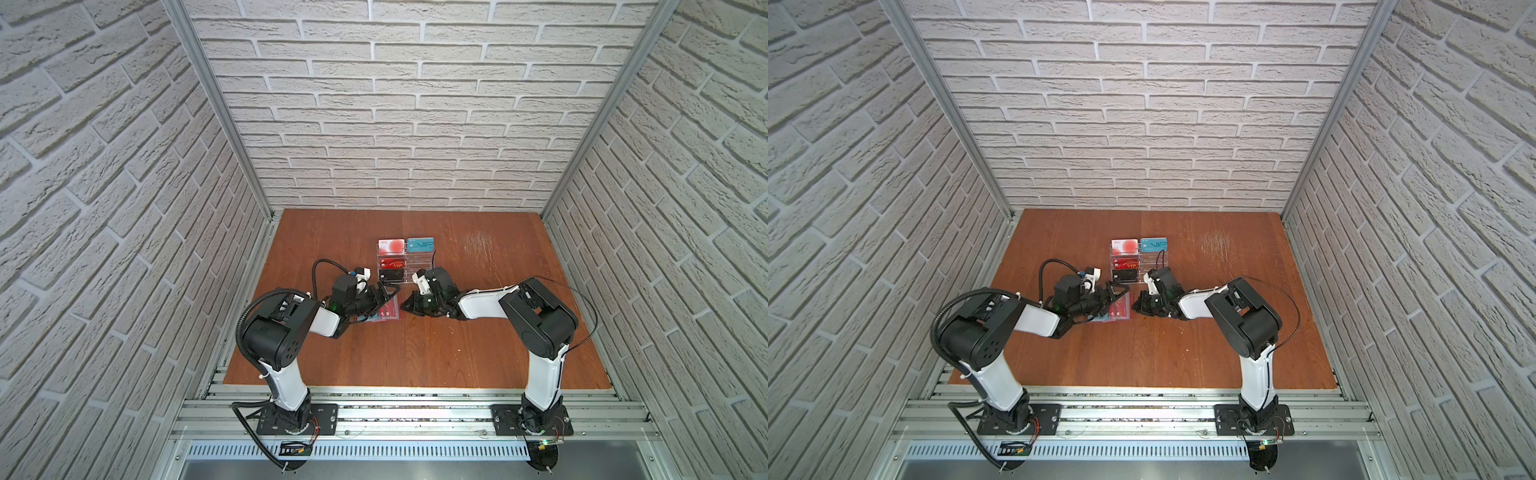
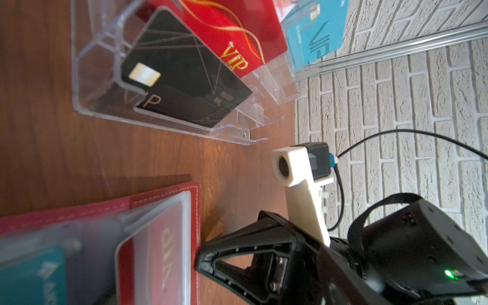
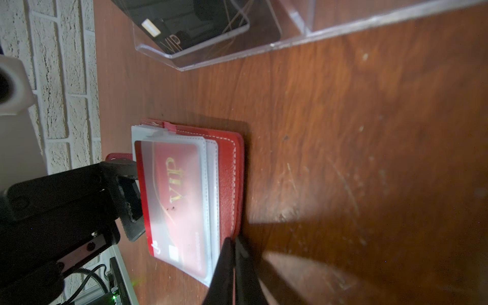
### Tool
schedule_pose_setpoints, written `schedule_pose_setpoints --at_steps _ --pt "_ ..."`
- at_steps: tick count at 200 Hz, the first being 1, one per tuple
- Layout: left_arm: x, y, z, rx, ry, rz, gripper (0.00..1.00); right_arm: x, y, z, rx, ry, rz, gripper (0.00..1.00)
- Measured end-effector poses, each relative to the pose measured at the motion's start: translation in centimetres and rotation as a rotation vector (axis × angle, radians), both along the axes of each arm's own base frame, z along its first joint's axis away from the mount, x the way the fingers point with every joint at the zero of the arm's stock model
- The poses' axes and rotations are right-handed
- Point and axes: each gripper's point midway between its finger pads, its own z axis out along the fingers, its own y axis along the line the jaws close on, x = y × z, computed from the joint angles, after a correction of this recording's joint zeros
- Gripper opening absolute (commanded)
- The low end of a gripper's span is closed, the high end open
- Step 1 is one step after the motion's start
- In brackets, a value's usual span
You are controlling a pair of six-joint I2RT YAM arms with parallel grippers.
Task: Take the credit cards out of the card holder
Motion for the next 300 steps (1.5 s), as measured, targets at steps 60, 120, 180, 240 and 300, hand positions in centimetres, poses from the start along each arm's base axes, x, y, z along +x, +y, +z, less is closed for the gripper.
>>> schedule_pose_setpoints --at_steps 60,120,180,240,300 --pt "-0.3 0.5 0.4 -0.019 0.006 -0.013 0.90 0.0 0.0 0.0 -0.001 0.000 0.000 0.06" --pt "-0.6 0.8 0.3 -0.034 0.016 -0.018 0.90 0.0 0.0 0.0 -0.001 0.001 0.000 0.06" --pt "-0.4 1.4 1.0 -0.081 0.019 -0.003 0.89 0.0 0.0 0.0 -0.001 0.001 0.000 0.06" --pt "-0.5 2.0 0.7 -0.081 0.031 0.012 0.86 0.0 0.0 0.0 -0.001 0.001 0.000 0.06" --pt "-0.7 2.4 0.7 -0.075 0.024 0.012 0.82 0.0 0.0 0.0 -0.001 0.001 0.000 0.06"
